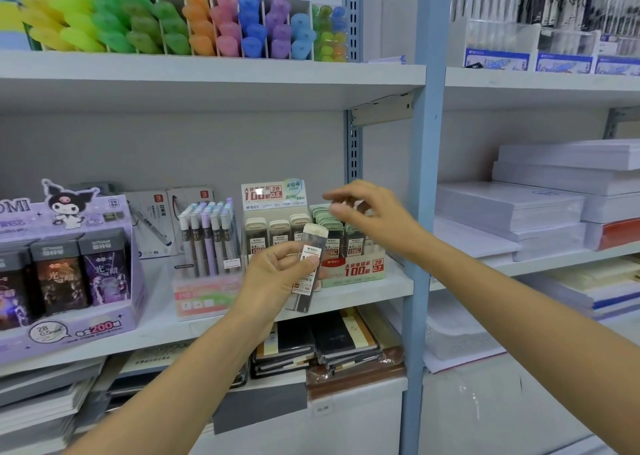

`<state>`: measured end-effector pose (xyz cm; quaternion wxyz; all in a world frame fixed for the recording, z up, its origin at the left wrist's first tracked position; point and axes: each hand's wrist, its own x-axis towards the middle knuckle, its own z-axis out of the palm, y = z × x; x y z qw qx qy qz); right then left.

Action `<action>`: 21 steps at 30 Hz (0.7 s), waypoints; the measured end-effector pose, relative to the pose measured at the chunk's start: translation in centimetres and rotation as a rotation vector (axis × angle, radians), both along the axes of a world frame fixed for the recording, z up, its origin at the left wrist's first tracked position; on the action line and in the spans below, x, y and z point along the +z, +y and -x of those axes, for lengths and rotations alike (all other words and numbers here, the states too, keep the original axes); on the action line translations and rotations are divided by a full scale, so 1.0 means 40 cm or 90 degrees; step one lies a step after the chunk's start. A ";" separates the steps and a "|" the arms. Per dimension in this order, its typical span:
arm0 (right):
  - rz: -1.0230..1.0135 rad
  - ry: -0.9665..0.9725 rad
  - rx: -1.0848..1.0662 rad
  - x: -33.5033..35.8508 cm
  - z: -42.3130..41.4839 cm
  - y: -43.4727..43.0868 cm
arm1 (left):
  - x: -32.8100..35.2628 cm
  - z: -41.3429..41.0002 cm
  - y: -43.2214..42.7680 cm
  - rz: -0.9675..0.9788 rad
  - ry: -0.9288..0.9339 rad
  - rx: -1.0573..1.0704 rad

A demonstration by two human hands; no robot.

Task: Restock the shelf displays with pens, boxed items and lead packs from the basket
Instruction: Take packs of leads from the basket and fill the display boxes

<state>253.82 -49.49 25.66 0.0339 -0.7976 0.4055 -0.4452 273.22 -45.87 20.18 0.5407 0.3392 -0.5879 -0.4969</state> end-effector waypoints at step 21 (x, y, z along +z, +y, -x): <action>0.072 0.087 -0.101 0.016 -0.175 -0.098 | -0.081 -0.173 -0.011 0.619 -0.912 0.453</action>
